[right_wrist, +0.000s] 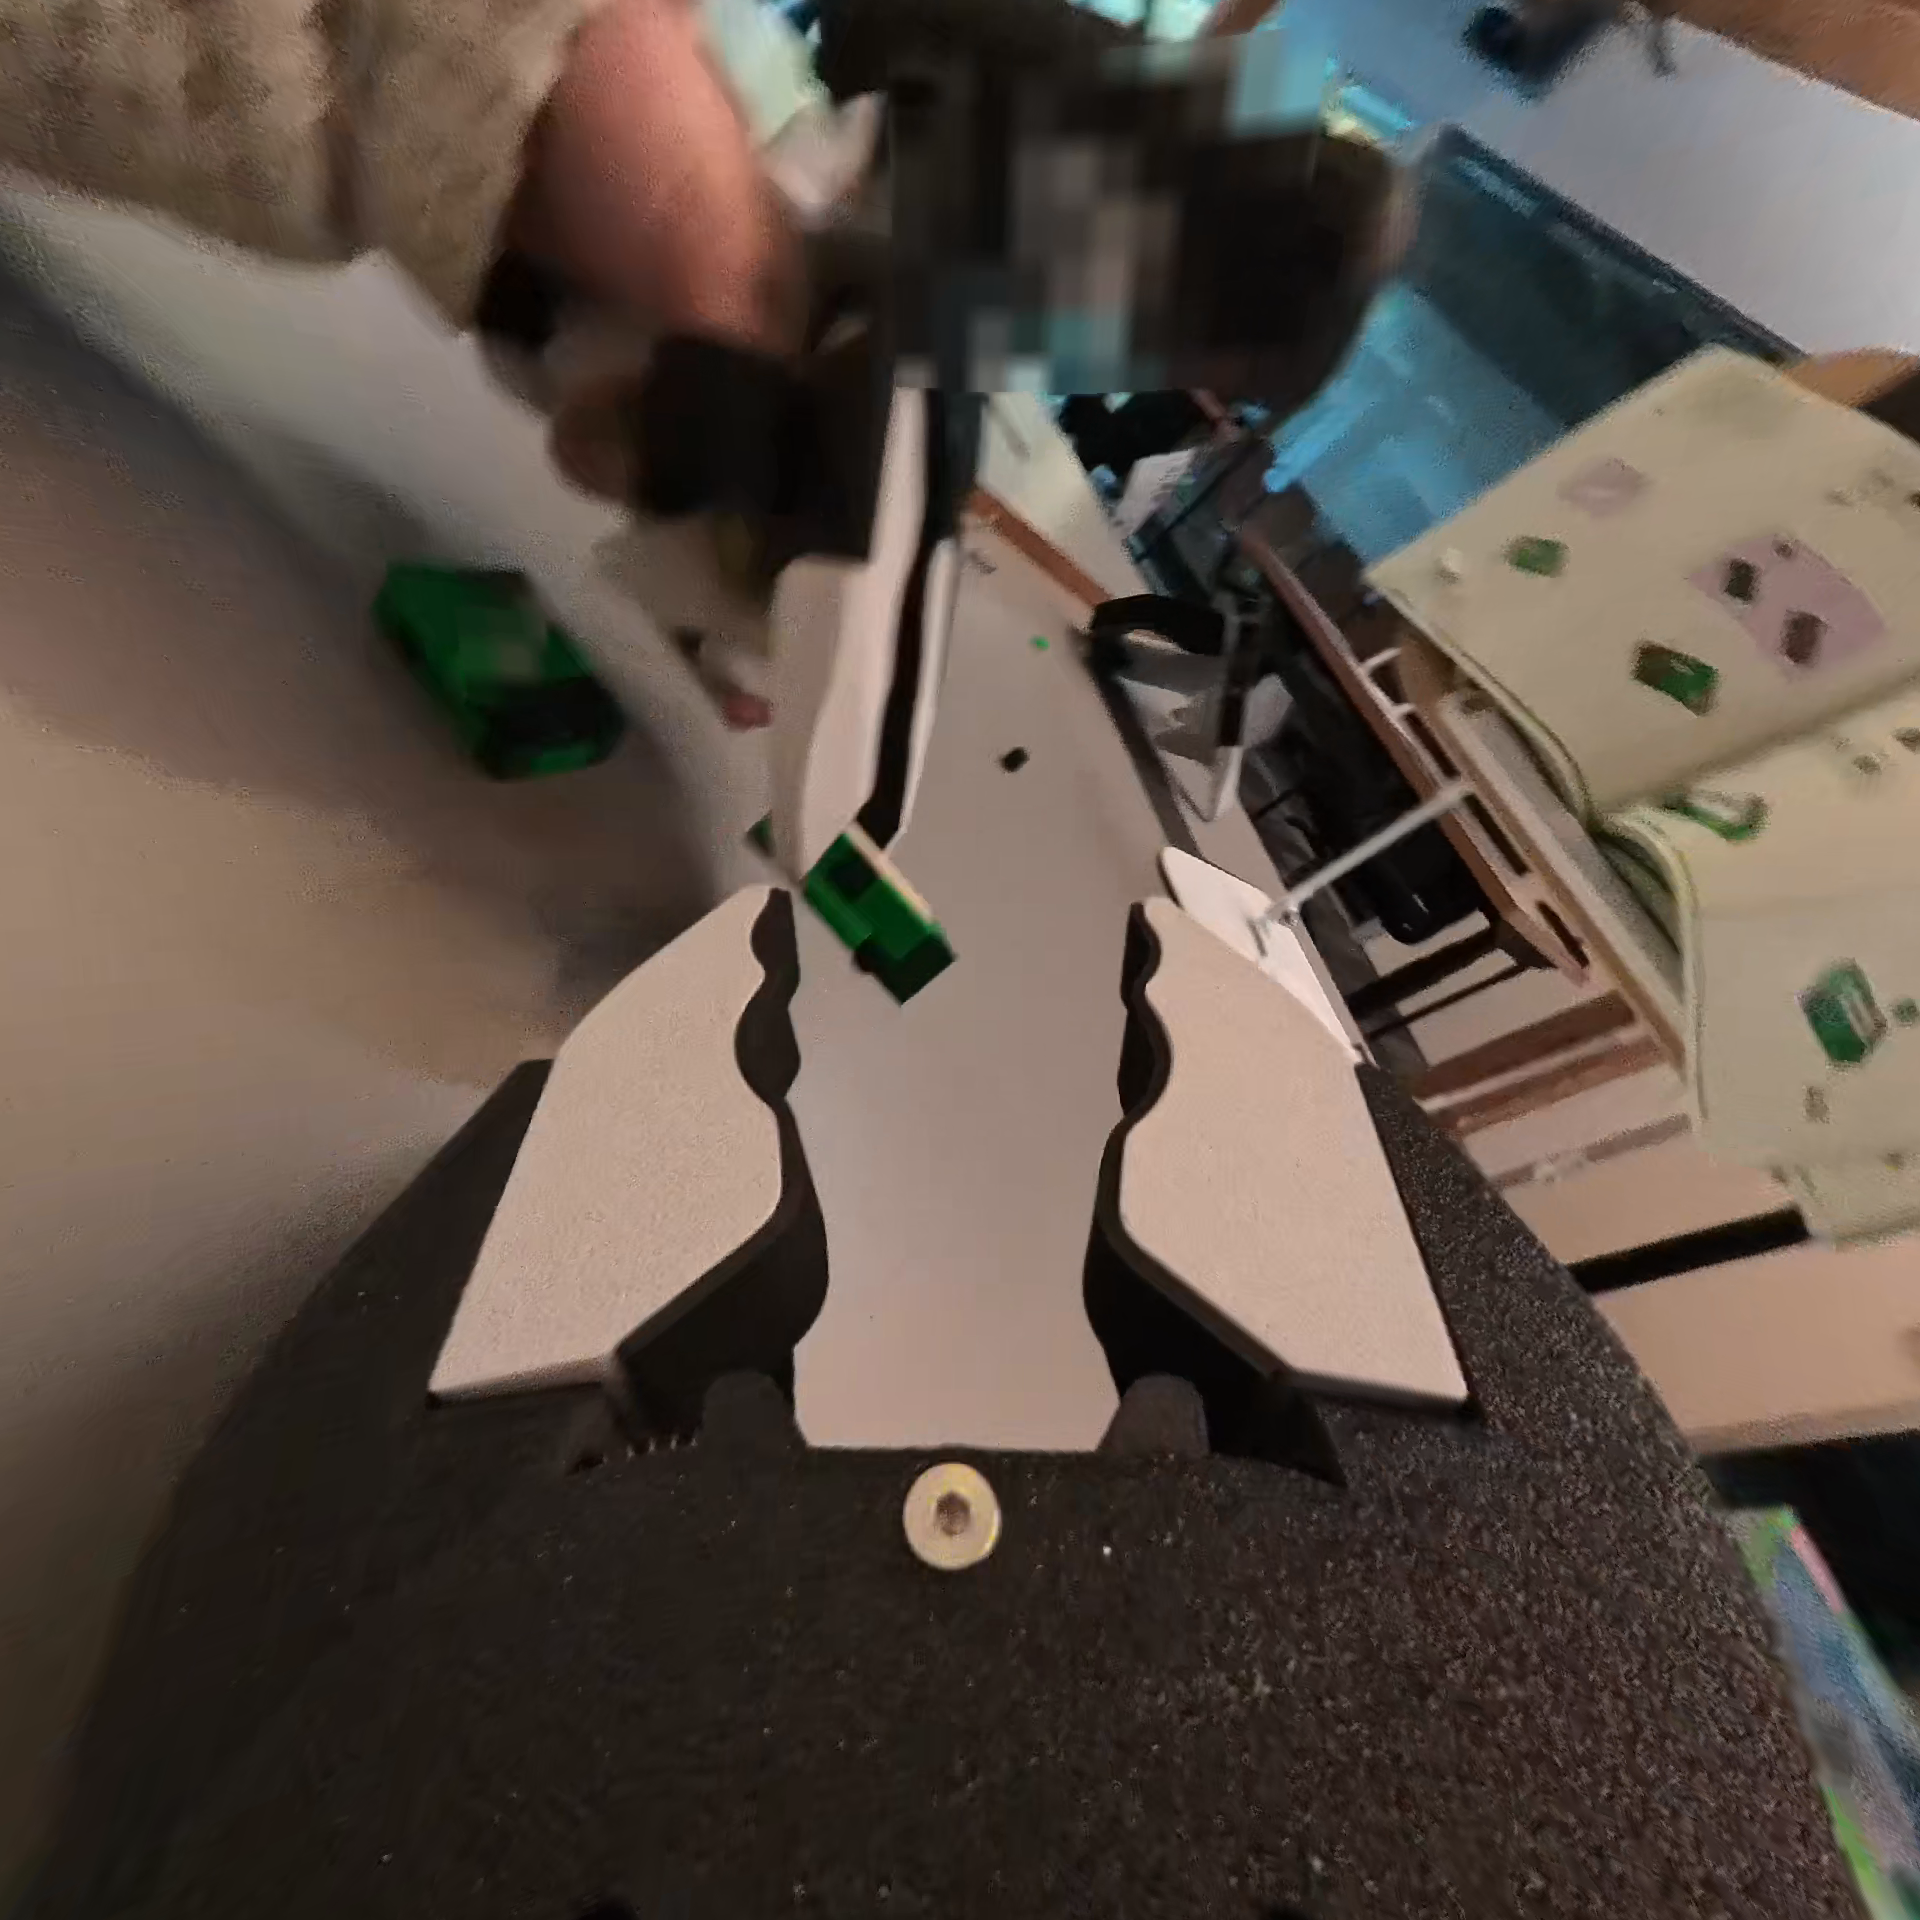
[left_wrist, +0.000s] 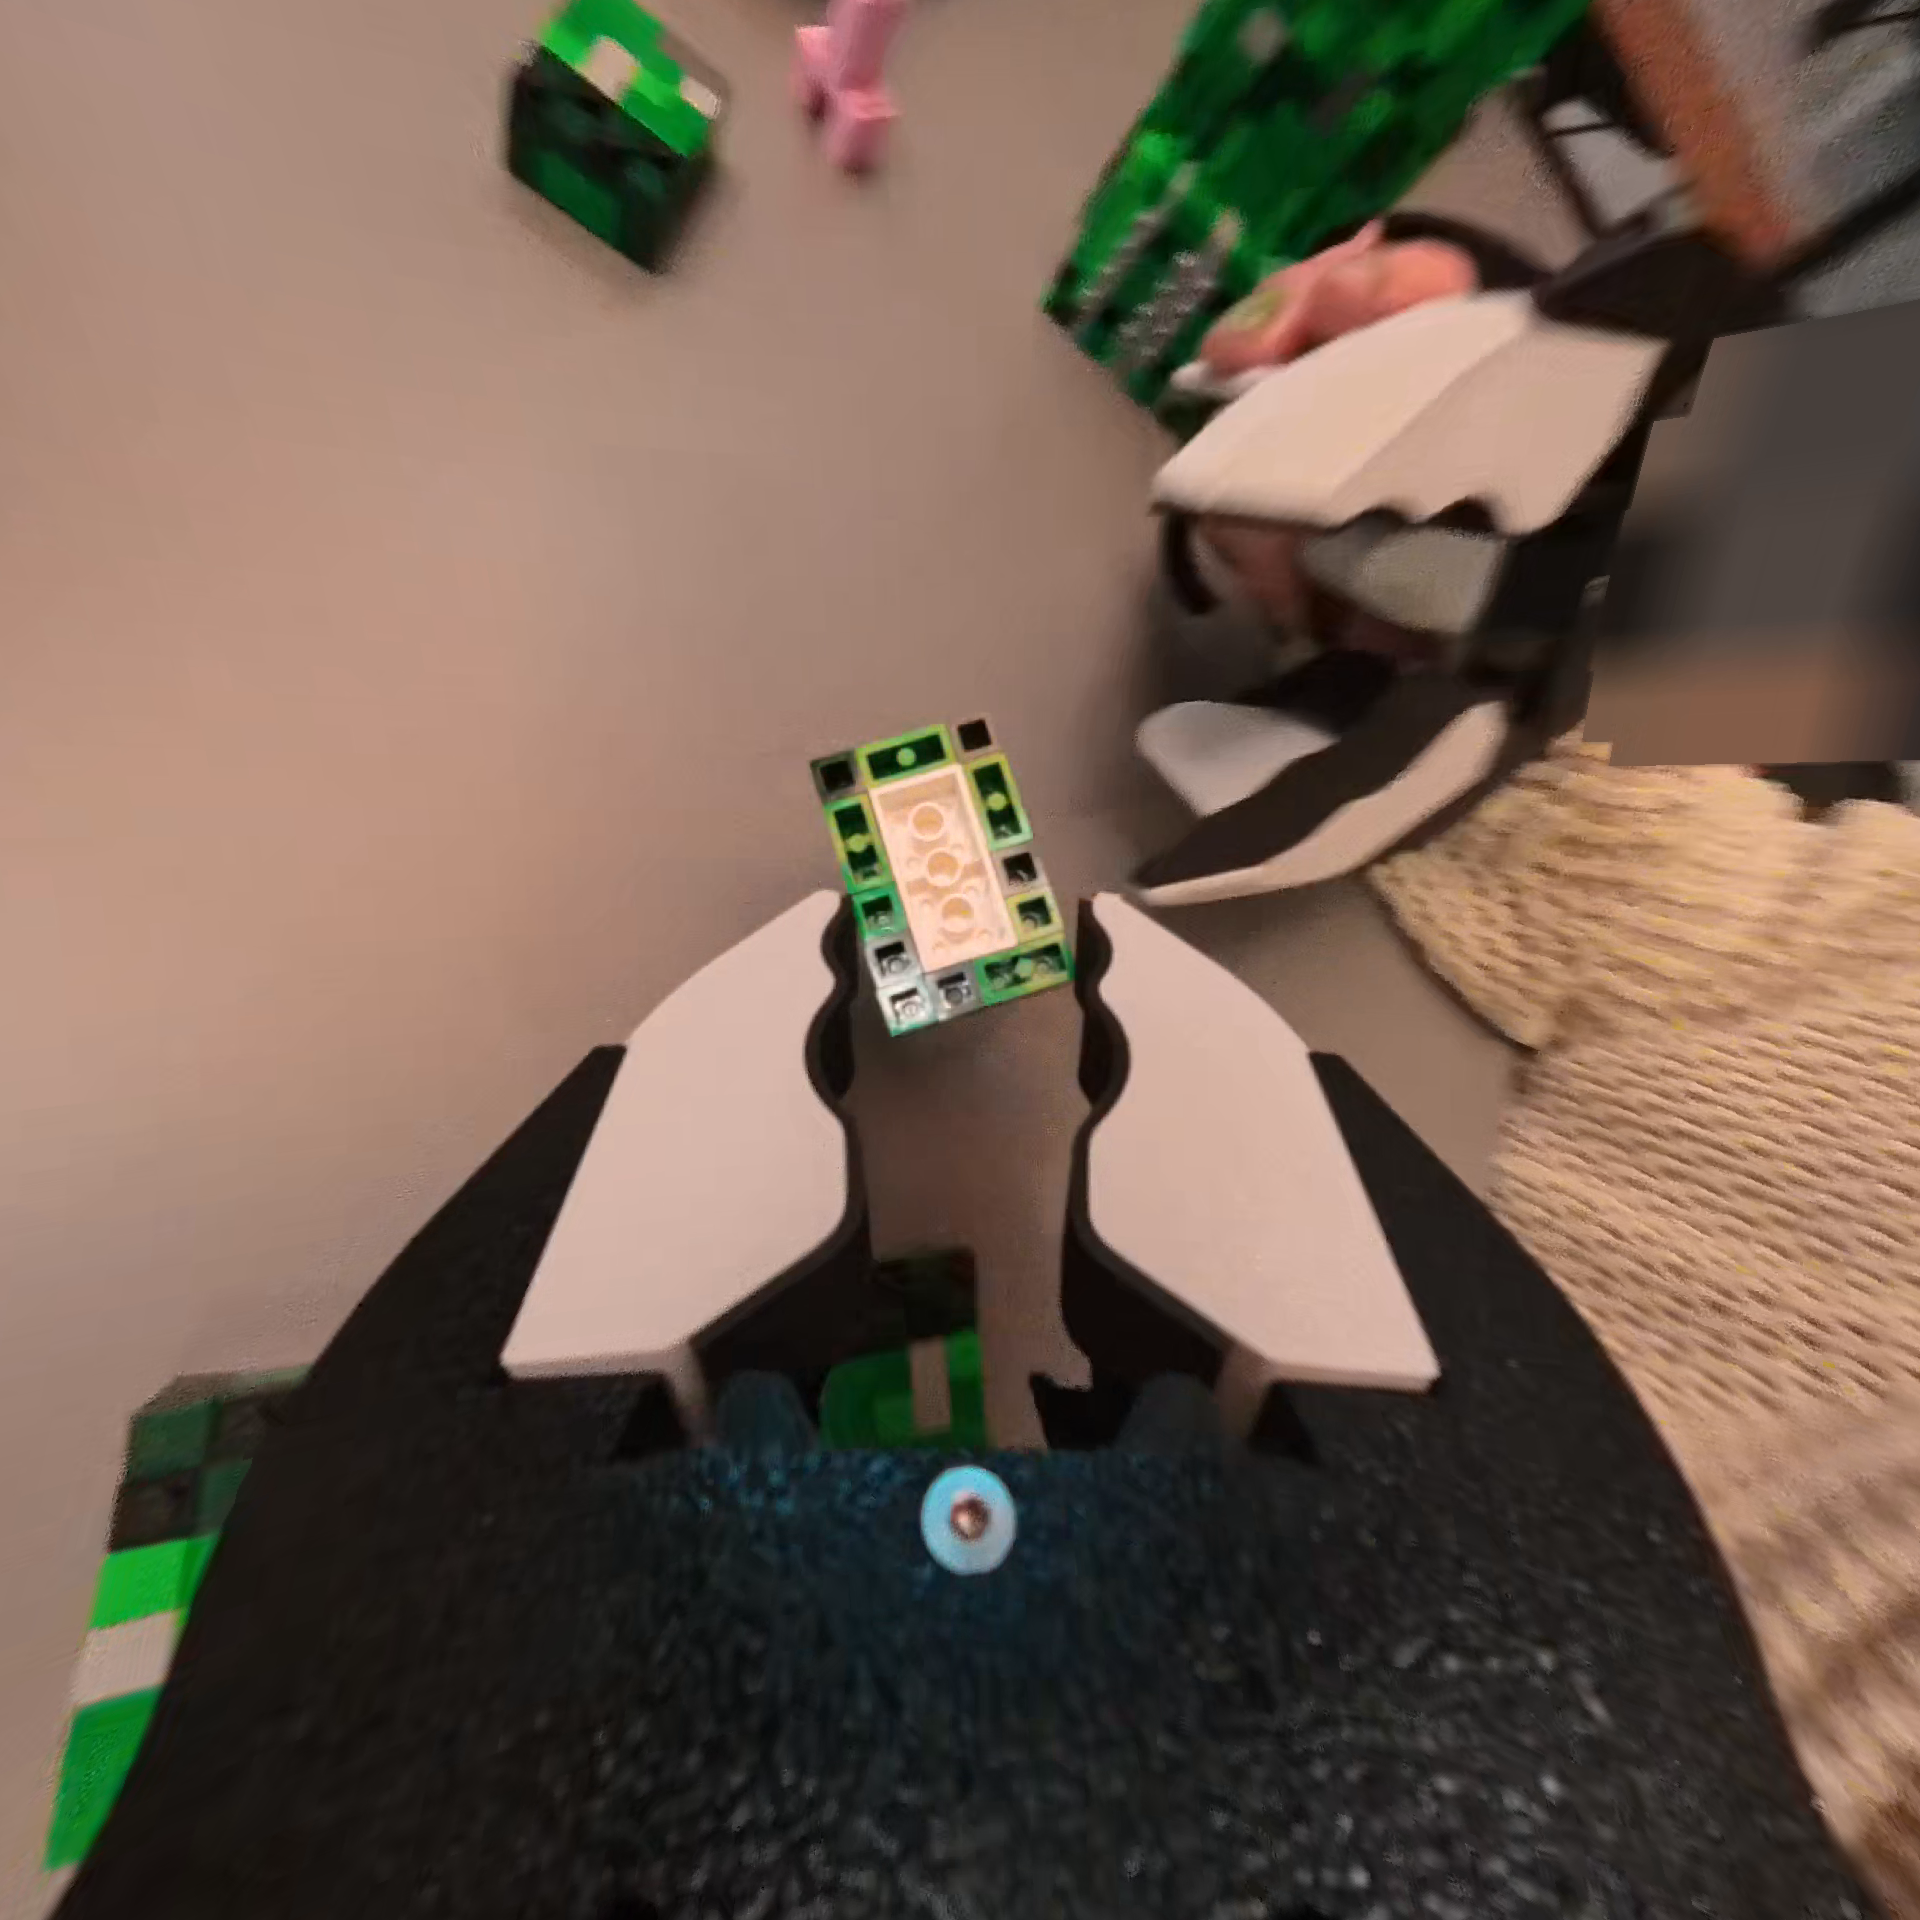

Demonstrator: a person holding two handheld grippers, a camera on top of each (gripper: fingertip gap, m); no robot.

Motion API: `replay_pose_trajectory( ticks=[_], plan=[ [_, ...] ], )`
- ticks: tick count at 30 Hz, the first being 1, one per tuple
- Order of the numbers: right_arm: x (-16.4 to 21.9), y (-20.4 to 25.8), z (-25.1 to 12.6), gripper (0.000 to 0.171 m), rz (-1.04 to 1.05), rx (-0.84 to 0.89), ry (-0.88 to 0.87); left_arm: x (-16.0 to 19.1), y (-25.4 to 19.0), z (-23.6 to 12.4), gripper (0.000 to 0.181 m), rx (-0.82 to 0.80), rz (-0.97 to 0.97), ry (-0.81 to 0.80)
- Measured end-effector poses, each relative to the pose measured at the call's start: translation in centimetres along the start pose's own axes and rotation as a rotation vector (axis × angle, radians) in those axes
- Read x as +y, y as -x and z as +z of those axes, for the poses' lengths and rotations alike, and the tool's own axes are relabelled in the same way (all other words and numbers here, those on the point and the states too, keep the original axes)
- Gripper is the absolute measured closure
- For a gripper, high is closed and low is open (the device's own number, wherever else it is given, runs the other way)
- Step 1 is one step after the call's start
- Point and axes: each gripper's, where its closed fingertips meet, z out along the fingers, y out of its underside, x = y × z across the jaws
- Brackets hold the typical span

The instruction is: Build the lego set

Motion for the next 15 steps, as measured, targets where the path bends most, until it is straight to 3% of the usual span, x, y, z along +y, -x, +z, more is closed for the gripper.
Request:
replay_pose_trajectory(
  ticks=[1,6,10,11,12,15],
  plan=[
    [0.0,0.8,0.4,0.111,-0.055,-0.026,0.025,0.3,-0.6,-0.6,0.141,0.063,-0.023,0.017],
    [-1.5,3.5,1.7,0.127,-0.236,-0.072,0.034,2.2,-3.8,-2.1,0.142,0.332,-0.076,0.12],
    [-1.6,4.5,1.7,0.145,-0.255,-0.118,0.043,2.8,-4.5,-2.2,0.139,0.364,-0.011,0.135],
    [-1.7,4.4,1.6,0.145,-0.233,-0.128,0.039,2.3,-4.7,-2.2,0.117,0.364,0.035,0.086],
    [-1.7,4.3,1.5,0.145,-0.192,-0.137,0.04,1.5,-4.6,-2.2,0.101,0.319,0.108,0.012],
    [-1.7,3.7,0.8,0.145,-0.021,-0.184,0.032,-0.5,-3.2,-2.5,0.089,-0.016,0.431,-0.172]
  ],
)
